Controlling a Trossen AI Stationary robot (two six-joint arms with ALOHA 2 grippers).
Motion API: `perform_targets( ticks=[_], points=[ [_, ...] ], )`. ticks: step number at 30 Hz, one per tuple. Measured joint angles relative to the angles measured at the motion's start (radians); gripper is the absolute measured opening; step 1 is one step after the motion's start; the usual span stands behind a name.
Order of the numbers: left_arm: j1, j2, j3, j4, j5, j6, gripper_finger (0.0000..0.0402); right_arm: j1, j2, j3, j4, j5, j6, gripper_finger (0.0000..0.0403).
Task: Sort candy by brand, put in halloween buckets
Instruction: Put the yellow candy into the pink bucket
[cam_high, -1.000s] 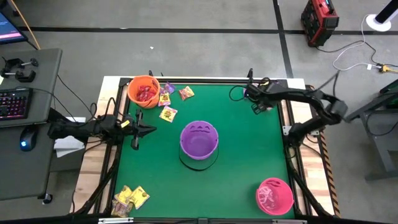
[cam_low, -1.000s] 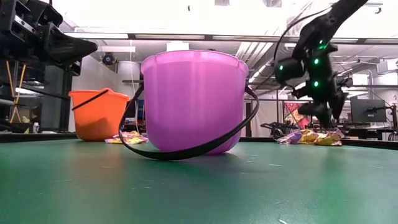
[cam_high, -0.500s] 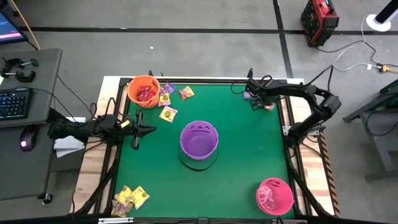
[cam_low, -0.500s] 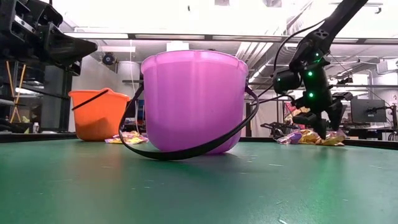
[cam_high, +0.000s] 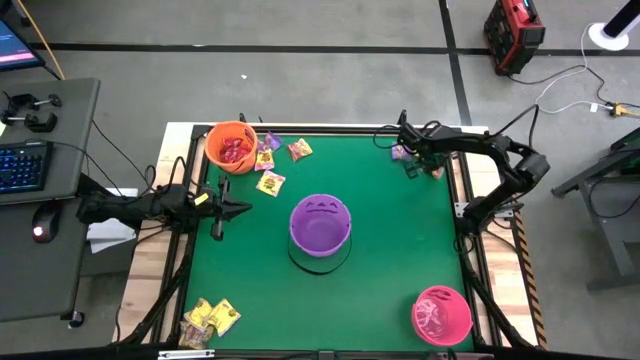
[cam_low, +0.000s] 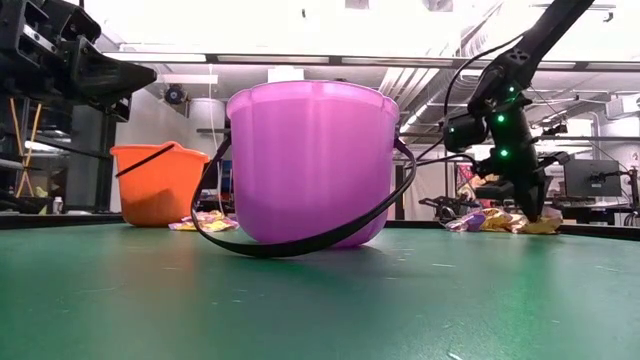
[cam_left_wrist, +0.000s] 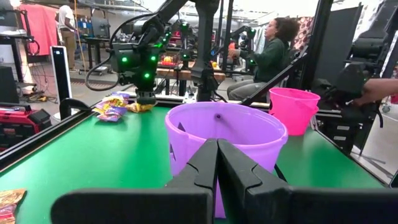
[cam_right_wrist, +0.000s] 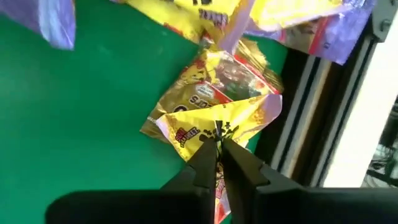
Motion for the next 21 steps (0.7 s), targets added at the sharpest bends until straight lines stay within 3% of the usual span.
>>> perform_targets(
  ticks=[5, 11, 16, 21],
  points=[
    [0.0, 0.0, 0.0, 0.0, 0.0, 0.0, 0.0, 0.09, -0.071, 0.0, -0.111, 0.037, 0.011, 0.0004],
    [0.0, 0.0, 0.0, 0.0, 0.0, 0.001, 0.0, 0.292, -0.27, 0.024, -0.199, 0.015, 0.118, 0.0001],
    [0.0, 0.0, 0.0, 0.0, 0.0, 0.0, 0.0, 0.547, -0.442, 0.024, -0.134, -0.21, 0.214, 0.0],
    [0.0, 0.0, 0.0, 0.0, 0.0, 0.0, 0.0, 0.856, -0.522, 0.024, -0.047, -0.414, 0.345, 0.0]
  ],
)
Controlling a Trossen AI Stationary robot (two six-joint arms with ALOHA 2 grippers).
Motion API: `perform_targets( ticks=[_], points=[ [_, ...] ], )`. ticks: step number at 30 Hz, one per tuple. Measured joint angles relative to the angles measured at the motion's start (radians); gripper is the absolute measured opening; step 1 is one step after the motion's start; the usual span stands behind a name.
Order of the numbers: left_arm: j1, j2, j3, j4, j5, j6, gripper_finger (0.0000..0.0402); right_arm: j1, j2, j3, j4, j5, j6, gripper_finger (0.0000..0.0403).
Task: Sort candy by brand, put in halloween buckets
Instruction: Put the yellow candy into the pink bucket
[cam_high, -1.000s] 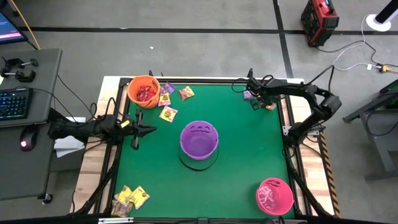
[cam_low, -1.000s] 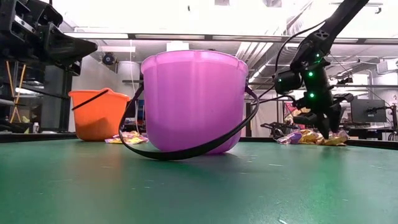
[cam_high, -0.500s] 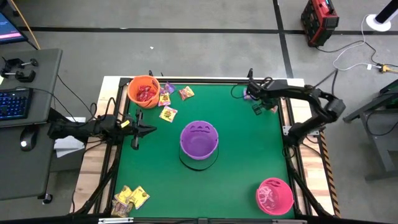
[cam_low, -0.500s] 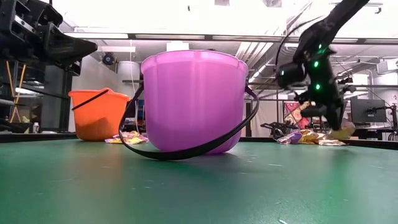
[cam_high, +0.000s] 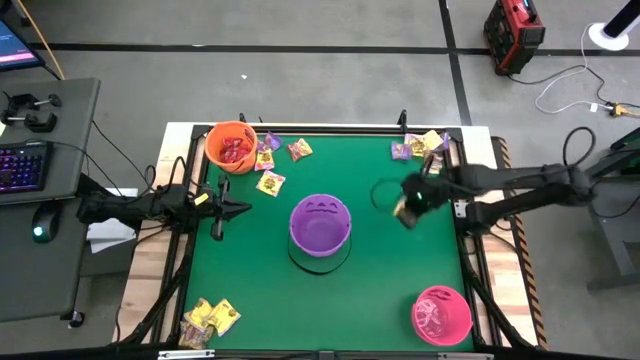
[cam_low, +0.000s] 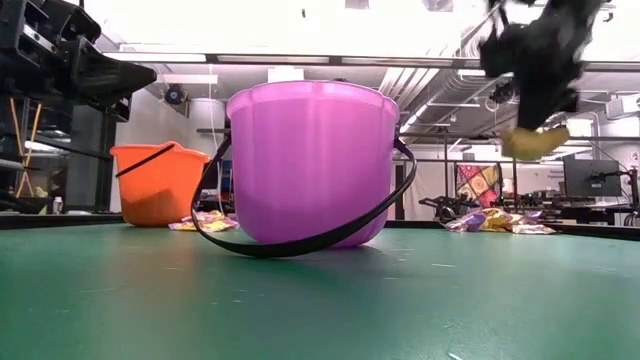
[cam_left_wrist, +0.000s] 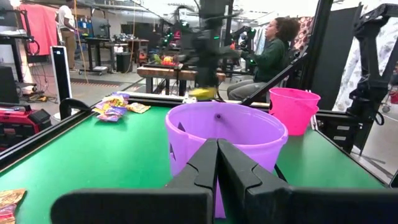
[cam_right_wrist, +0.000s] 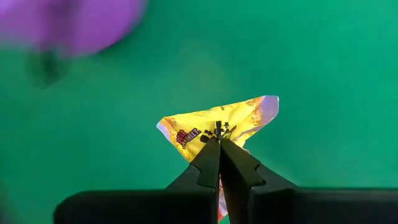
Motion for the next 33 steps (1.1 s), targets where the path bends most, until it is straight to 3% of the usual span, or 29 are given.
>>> perform_targets(
  ticks=[7, 15, 22, 33],
  points=[
    [0.0, 0.0, 0.0, 0.0, 0.0, 0.001, 0.0, 0.356, -0.016, 0.056, 0.064, -0.061, 0.285, 0.0],
    [0.0, 0.0, 0.0, 0.0, 0.0, 0.001, 0.0, 0.603, -0.013, 0.142, 0.074, -0.068, 0.703, 0.0],
    [0.0, 0.0, 0.0, 0.0, 0.0, 0.0, 0.0, 0.744, 0.038, 0.13, 0.142, -0.069, 1.012, 0.0],
    [0.0, 0.0, 0.0, 0.0, 0.0, 0.0, 0.0, 0.811, 0.151, 0.13, 0.204, -0.144, 1.175, 0.0]
  ],
)
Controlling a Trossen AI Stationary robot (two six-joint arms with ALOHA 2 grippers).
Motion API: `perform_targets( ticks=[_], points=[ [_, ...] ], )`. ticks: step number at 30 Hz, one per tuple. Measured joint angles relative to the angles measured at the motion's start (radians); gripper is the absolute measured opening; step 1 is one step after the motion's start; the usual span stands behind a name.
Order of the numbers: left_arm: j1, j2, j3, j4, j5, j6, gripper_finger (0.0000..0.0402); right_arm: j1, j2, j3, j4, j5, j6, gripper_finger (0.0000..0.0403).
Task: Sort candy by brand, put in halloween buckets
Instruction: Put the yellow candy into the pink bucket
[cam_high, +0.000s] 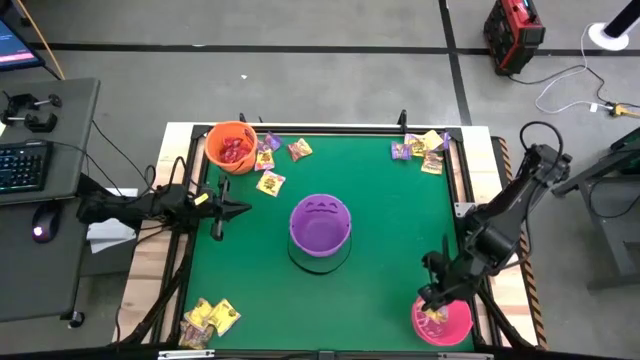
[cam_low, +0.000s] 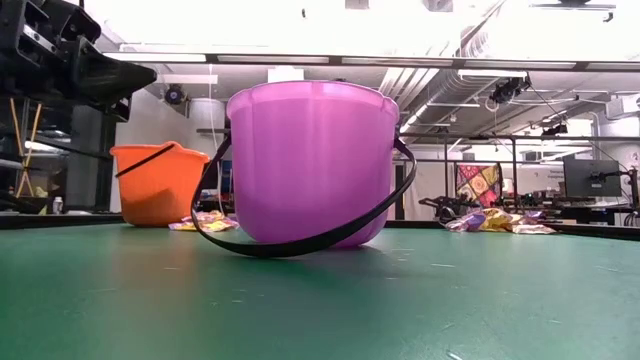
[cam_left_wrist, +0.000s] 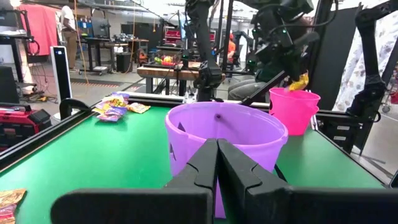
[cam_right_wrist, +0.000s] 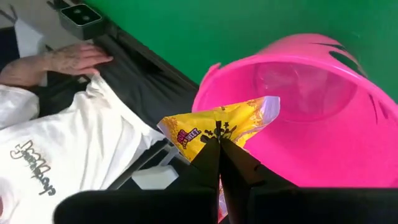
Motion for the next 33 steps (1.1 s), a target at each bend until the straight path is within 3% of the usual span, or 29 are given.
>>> perform_targets(
  ticks=[8, 11, 18, 22, 24, 28, 33],
  points=[
    [0.0, 0.0, 0.0, 0.0, 0.0, 0.0, 0.0, -0.009, 0.015, 0.0, -0.168, -0.134, 0.077, 0.0],
    [0.0, 0.0, 0.0, 0.0, 0.0, 0.001, 0.0, -0.009, 0.015, 0.0, -0.198, -0.138, 0.108, 0.0008],
    [0.0, 0.0, 0.0, 0.0, 0.0, 0.0, 0.0, -0.009, 0.015, 0.0, -0.179, -0.091, 0.137, 0.0085],
    [0.0, 0.0, 0.0, 0.0, 0.0, 0.0, 0.0, -0.014, 0.013, 0.0, -0.15, -0.143, 0.153, 0.0132],
    [0.0, 0.0, 0.0, 0.0, 0.0, 0.001, 0.0, -0.02, 0.012, 0.006, -0.099, -0.148, 0.087, 0.0144],
    [0.0, 0.0, 0.0, 0.0, 0.0, 0.001, 0.0, -0.051, 0.011, 0.07, -0.098, 0.025, -0.063, 0.0148],
    [0.0, 0.0, 0.0, 0.0, 0.0, 0.001, 0.0, -0.169, 0.01, 0.171, -0.332, 0.363, -0.266, 0.0149]
  ],
)
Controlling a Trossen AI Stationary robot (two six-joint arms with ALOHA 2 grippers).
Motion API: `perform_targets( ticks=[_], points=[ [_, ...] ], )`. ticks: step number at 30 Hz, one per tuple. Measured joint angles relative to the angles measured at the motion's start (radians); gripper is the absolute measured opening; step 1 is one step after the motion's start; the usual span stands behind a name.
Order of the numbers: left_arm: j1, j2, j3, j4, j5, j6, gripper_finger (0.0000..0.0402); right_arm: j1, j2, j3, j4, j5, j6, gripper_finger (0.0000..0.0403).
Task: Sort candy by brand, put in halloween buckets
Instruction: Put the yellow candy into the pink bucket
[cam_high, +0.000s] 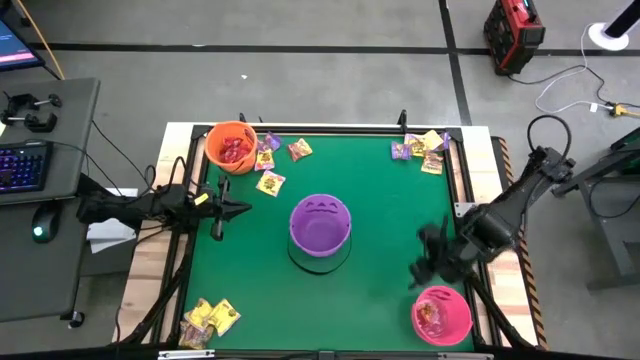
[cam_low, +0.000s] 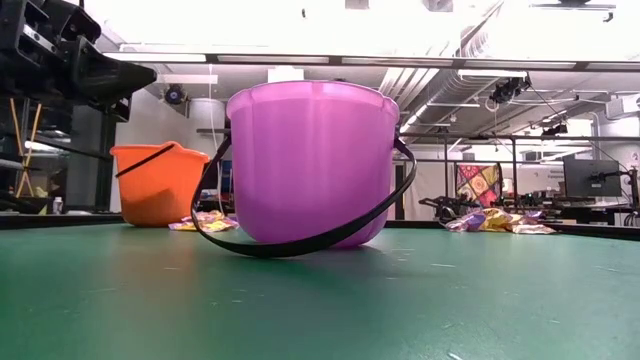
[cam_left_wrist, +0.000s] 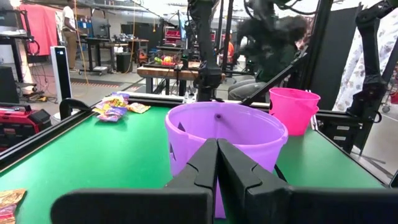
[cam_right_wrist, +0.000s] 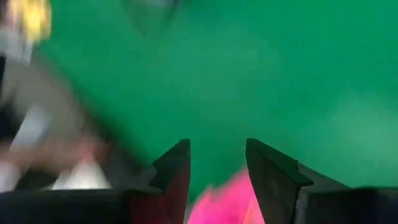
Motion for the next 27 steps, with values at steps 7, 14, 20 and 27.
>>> perform_targets(
  ticks=[7, 14, 20, 27],
  points=[
    [0.0, 0.0, 0.0, 0.0, 0.0, 0.0, 0.0, -0.375, 0.001, -0.018, -0.278, 0.464, -0.113, 0.0149],
    [0.0, 0.0, 0.0, 0.0, 0.0, -0.001, 0.0, -0.945, 0.001, -0.133, -0.186, 0.647, -0.387, 0.0149],
    [0.0, 0.0, 0.0, 0.0, 0.0, 0.0, 0.0, -1.294, 0.004, -0.267, 0.288, 0.466, -0.718, 0.0149],
    [0.0, 0.0, 0.0, 0.0, 0.0, -0.001, 0.0, -1.462, 0.034, -0.433, 0.605, 0.265, -0.79, 0.0149]
  ],
)
